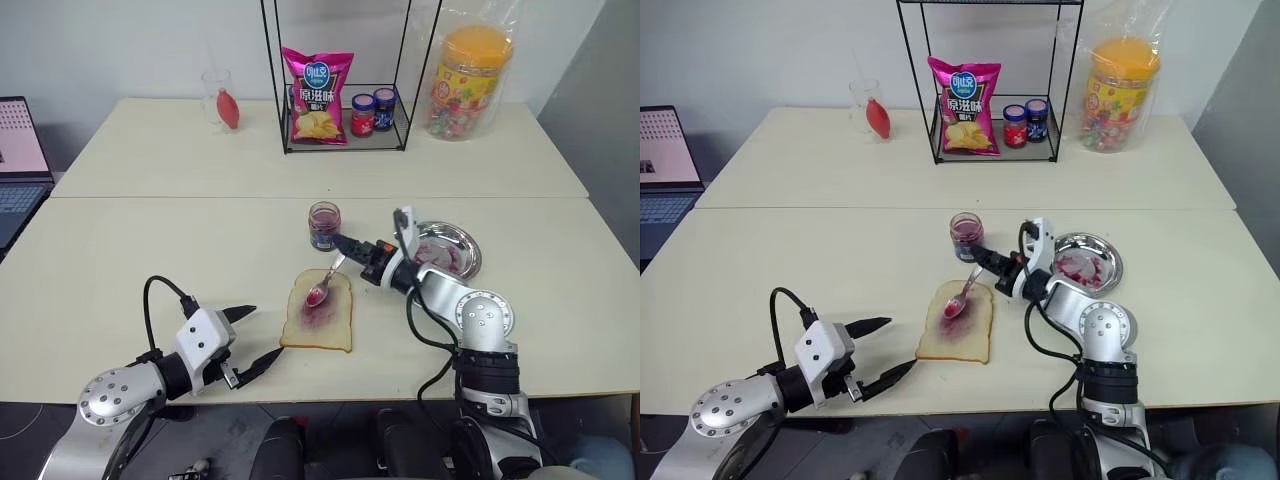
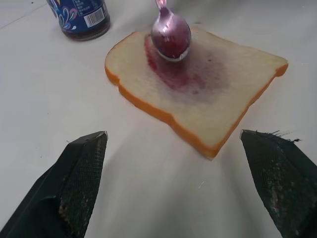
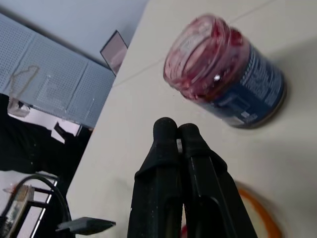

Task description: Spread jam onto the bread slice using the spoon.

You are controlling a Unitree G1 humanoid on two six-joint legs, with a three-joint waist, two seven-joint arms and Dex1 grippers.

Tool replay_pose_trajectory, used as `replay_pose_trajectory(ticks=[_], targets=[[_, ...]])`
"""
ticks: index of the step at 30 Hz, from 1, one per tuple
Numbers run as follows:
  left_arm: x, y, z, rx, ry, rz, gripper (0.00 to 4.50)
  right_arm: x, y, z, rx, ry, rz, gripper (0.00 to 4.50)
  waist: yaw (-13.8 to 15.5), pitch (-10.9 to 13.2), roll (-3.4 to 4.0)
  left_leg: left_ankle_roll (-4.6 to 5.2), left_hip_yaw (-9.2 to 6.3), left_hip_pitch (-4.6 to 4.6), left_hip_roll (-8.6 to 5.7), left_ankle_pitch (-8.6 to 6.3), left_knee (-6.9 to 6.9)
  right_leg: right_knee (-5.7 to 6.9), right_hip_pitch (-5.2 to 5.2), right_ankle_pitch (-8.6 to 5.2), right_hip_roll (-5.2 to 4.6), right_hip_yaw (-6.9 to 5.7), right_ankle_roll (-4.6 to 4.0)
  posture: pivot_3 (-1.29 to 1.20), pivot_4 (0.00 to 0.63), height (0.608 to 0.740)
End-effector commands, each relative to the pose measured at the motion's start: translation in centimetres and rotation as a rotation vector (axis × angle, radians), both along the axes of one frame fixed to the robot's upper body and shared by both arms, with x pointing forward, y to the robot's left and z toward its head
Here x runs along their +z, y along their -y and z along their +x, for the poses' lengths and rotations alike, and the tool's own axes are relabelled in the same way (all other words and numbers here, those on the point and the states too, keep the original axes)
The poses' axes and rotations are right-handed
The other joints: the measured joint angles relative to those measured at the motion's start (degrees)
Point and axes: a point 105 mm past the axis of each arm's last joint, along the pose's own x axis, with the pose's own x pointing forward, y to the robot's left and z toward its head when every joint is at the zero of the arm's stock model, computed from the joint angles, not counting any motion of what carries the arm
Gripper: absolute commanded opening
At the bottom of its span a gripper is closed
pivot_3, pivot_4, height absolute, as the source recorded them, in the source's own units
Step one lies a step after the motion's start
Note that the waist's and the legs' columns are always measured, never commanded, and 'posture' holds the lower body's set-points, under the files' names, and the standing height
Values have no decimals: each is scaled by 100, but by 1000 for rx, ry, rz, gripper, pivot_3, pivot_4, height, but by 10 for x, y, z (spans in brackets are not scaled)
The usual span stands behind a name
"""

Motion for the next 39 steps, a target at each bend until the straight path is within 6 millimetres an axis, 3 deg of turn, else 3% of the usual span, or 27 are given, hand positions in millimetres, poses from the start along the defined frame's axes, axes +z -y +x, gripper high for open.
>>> replay_pose_trajectory(ticks=[1,6,11,22,39], targets=[[6,2,-1,-11,36,-2,4500,1,11,2,-19,32,-7,9,21,1,1,0,0,-1,-1,0,0,-1,0,0,-1,0,0,0,150,740],[3,1,-3,-9,29,-6,4500,0,34,2,-35,36,-61,9,23,0,0,0,0,-1,-2,0,0,0,0,0,-1,1,0,0,150,740],[2,3,-3,-13,30,-9,4500,12,42,2,-30,77,-81,9,32,0,0,0,0,0,-2,0,1,0,1,0,-2,1,0,0,150,740],[5,3,-2,-11,37,-14,4500,50,35,-7,7,137,27,9,4,0,1,0,0,-1,0,0,-1,1,-1,-1,0,1,-1,0,150,740],[18,5,-5,-44,28,-48,4500,64,26,-22,60,230,14,9,-4,1,1,0,0,-1,1,0,-1,0,-2,-2,1,0,-2,0,150,740]])
